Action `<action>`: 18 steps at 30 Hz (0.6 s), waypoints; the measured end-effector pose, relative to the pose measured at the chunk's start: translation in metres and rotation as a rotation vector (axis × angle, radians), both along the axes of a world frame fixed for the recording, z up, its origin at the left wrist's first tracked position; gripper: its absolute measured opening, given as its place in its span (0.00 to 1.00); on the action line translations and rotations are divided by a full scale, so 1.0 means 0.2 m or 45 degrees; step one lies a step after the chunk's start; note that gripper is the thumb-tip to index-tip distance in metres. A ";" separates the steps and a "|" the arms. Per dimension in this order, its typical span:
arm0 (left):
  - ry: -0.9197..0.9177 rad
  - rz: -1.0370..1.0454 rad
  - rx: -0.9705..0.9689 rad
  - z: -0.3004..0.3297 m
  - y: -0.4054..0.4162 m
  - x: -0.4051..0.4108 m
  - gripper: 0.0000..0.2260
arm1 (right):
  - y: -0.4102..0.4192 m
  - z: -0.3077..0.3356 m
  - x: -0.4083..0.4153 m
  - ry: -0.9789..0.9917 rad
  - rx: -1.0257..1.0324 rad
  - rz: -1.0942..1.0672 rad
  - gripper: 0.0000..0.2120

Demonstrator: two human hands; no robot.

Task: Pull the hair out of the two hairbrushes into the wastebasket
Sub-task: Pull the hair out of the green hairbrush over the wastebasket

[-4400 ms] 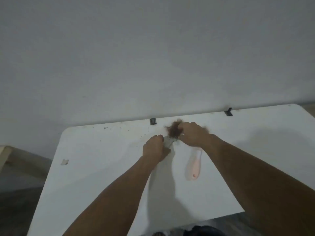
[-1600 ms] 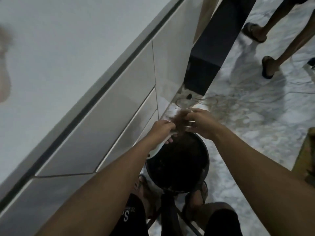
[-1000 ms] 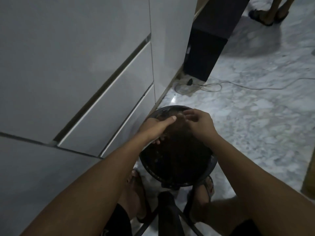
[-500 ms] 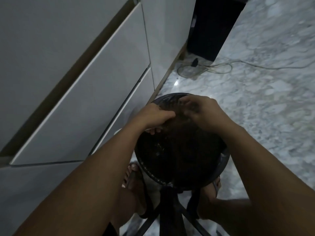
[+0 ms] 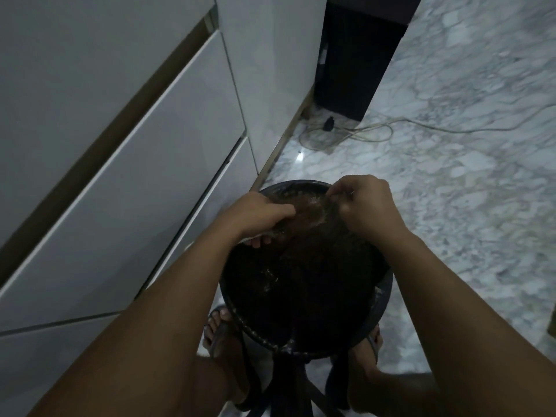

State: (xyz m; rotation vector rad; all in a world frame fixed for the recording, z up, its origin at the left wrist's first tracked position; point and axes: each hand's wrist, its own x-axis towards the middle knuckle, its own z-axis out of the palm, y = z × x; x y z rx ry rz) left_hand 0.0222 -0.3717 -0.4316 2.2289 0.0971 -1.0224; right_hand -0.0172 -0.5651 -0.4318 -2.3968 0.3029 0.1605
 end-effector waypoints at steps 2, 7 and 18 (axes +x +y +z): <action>-0.042 -0.018 0.031 0.00 -0.01 0.00 0.18 | 0.01 0.01 0.00 0.004 0.057 0.027 0.08; -0.093 -0.018 0.014 -0.01 -0.02 0.00 0.17 | 0.03 0.02 -0.02 0.115 0.090 0.334 0.22; 0.005 0.083 -0.035 -0.01 0.04 0.03 0.20 | -0.04 0.02 0.01 -0.027 0.093 -0.067 0.07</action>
